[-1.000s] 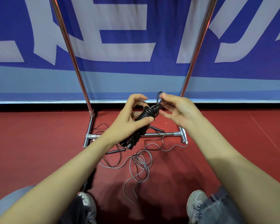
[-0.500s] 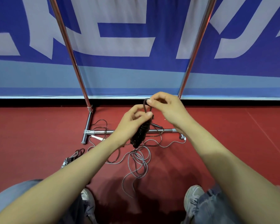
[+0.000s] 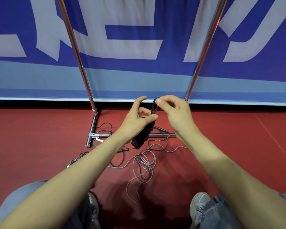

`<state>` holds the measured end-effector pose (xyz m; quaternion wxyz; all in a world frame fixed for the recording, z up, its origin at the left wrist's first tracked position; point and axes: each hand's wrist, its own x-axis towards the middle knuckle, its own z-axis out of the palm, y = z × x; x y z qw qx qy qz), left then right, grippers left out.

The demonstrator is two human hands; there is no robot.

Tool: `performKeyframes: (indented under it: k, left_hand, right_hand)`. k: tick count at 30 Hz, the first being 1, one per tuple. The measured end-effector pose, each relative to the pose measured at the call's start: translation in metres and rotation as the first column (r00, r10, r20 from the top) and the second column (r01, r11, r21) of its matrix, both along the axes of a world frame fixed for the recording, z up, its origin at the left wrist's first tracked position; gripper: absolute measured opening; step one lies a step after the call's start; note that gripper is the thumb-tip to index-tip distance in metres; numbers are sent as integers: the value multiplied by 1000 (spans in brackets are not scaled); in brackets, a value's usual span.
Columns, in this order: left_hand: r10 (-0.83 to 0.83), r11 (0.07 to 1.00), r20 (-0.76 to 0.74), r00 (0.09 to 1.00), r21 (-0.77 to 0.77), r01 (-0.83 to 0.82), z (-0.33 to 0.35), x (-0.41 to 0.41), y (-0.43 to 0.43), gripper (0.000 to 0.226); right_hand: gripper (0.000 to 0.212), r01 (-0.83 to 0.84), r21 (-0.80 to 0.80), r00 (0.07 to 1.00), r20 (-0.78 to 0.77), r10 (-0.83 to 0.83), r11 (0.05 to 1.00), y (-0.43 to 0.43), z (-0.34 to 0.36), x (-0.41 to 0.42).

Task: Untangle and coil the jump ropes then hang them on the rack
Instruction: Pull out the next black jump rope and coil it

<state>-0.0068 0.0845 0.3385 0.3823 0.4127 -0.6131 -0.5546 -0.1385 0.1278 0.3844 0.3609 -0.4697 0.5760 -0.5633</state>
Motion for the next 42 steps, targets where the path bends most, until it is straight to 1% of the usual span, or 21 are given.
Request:
performKeyframes:
  k: [3,6,7,8,10,12,14,16,18,20,22,23,24,26,28,30,32,33,35,38,42]
  left_hand:
    - [10,1000,32,999,-18,-9,-3,2,-1,54]
    - [64,993,113,992,-105,-52,-12,0,8,40]
    - [61,993,99,993,-104,-51,-15,0,11,39]
    - [30,998,46,998,-61,-27,-15,2,13,41]
    - [-77,996,-70,995,36,80,-14,7,15,47]
    - [-185,982,-48,982,37,187,-12,10,19,57]
    - [-228,973,-20,974,19,228,-13,9,24,61]
    - [-158,987,-17,987,-8,157,-17,8,25,57]
    - [-40,999,-39,998,8,40,-18,9,21,52]
    - [51,998,-76,996,50,-48,-16,10,16,46]
    - [125,990,-119,985,76,-116,-14,13,11,42]
    - [151,987,-133,979,78,-142,-14,14,10,42]
    - [170,984,-129,977,71,-162,-15,16,9,42]
    - [184,982,-107,977,63,-178,-20,23,7,42]
    - [194,979,-86,977,87,-187,-26,29,6,45]
    - [227,966,-51,973,136,-218,-34,34,2,56]
    - [290,941,-5,957,183,-285,-46,40,-5,64]
    - [319,928,23,947,195,-317,-53,43,-10,64]
    - [352,912,88,932,193,-362,-71,50,-22,56]
    - [344,905,202,917,188,-381,-109,65,-38,34]
    - [289,887,316,904,267,-377,-177,104,-50,26]
  right_hand:
    - [11,-11,-42,1000,15,12,999,1,-1,2]
    - [11,-18,-2,1000,9,18,1000,-3,-4,2]
    - [11,-25,20,1000,0,25,999,-4,-4,0]
    - [11,-31,38,999,-9,31,999,-6,-2,-2]
    - [10,-32,48,999,-24,33,998,-10,1,-10]
    - [10,-13,58,1000,-8,13,998,-12,3,-19]
    - [8,3,59,1000,27,-5,998,-13,4,-24]
    - [6,-6,75,999,34,4,997,-15,3,-25]
    - [34,-58,172,998,-8,60,983,-17,-3,-27]
    - [57,-125,286,978,-125,166,950,-17,-15,-29]
    - [67,-231,365,886,-304,349,902,-15,-27,-27]
    - [70,-291,396,830,-348,436,871,-13,-32,-25]
    - [73,-340,416,793,-355,495,843,-12,-35,-22]
    - [81,-403,434,779,-300,551,805,-14,-42,-14]
    - [93,-426,425,788,-259,558,799,-16,-52,-7]
    - [101,-414,419,792,-273,547,808,-19,-63,3]
    - [103,-379,428,786,-319,530,820,-26,-73,15]
    - [103,-355,438,789,-334,516,826,-31,-79,22]
    - [102,-316,459,813,-319,486,830,-44,-98,34]
    - [102,-298,485,849,-260,461,822,-60,-145,57]
    - [99,-357,558,863,-110,493,749,-73,-219,97]
